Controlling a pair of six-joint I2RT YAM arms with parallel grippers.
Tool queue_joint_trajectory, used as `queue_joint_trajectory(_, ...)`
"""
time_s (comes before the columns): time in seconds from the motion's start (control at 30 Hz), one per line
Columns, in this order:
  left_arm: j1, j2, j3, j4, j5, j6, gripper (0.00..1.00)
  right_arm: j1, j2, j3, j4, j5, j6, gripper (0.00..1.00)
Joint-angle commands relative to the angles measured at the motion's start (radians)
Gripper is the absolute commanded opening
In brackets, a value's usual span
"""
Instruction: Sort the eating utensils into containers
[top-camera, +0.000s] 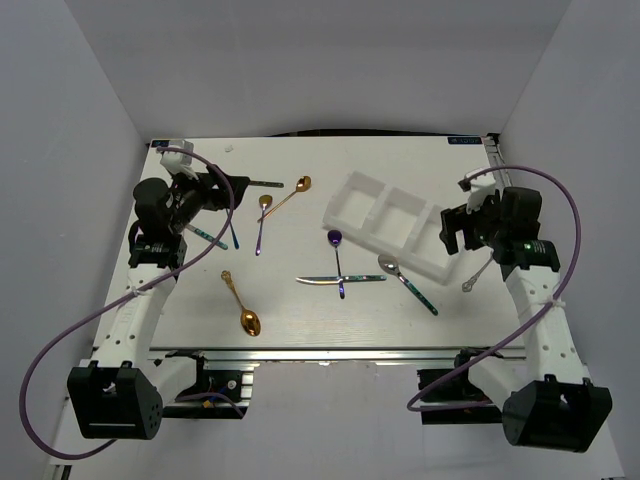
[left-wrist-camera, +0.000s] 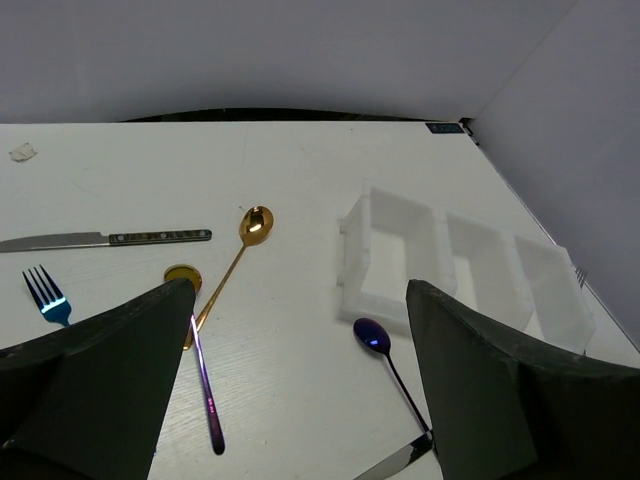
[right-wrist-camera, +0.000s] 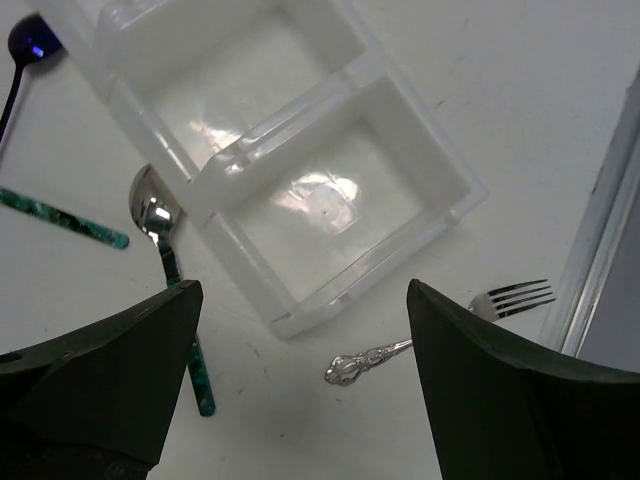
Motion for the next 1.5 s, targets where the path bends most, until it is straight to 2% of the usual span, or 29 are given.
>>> queue_joint_trajectory(0.0, -0.003, -0.014, 0.001, 0.009, 0.035, -0.001, 0.98, -0.001, 0.06, 0.062, -0.175, -0.091, -0.145, 0.89)
queue_joint_trajectory(0.1, -0.007, -0.025, -0.006, 0.015, 0.022, 0.002, 0.98, -0.001, 0.084, 0.065, -0.196, -0.012, -0.11, 0.89)
queue_joint_trajectory(0.17, -0.009, -0.025, -0.009, 0.02, 0.027, -0.005, 0.98, -0.002, 0.08, 0.052, -0.167, 0.124, -0.013, 0.89)
queue_joint_trajectory(0.23, -0.009, -0.013, -0.008, 0.021, 0.038, -0.011, 0.98, -0.021, 0.066, 0.036, -0.151, 0.193, 0.036, 0.89)
queue_joint_trajectory(0.43, -0.009, -0.004, -0.011, 0.02, 0.033, -0.012, 0.98, -0.137, 0.045, 0.024, -0.129, 0.266, 0.134, 0.89)
queue_joint_trajectory(0.57, -0.012, -0.002, -0.012, 0.016, 0.029, -0.007, 0.98, -0.244, 0.071, 0.001, -0.108, 0.366, 0.199, 0.85)
queue_joint_trajectory(0.73, -0.016, 0.028, -0.015, 0.023, 0.039, -0.013, 0.98, -0.286, 0.113, -0.063, -0.057, 0.47, 0.294, 0.85)
queue_joint_trajectory(0.9, -0.024, 0.073, -0.023, 0.026, 0.042, -0.008, 0.98, -0.286, 0.107, -0.203, 0.098, 0.486, 0.325, 0.87)
queue_joint_trajectory(1.13, -0.033, 0.123, -0.037, 0.029, 0.027, 0.019, 0.98, -0.285, 0.219, -0.191, 0.19, 0.455, 0.384, 0.83)
queue_joint_trajectory(1.47, -0.033, 0.145, -0.037, 0.026, 0.018, 0.045, 0.98, -0.285, 0.44, -0.15, 0.32, 0.421, 0.527, 0.7)
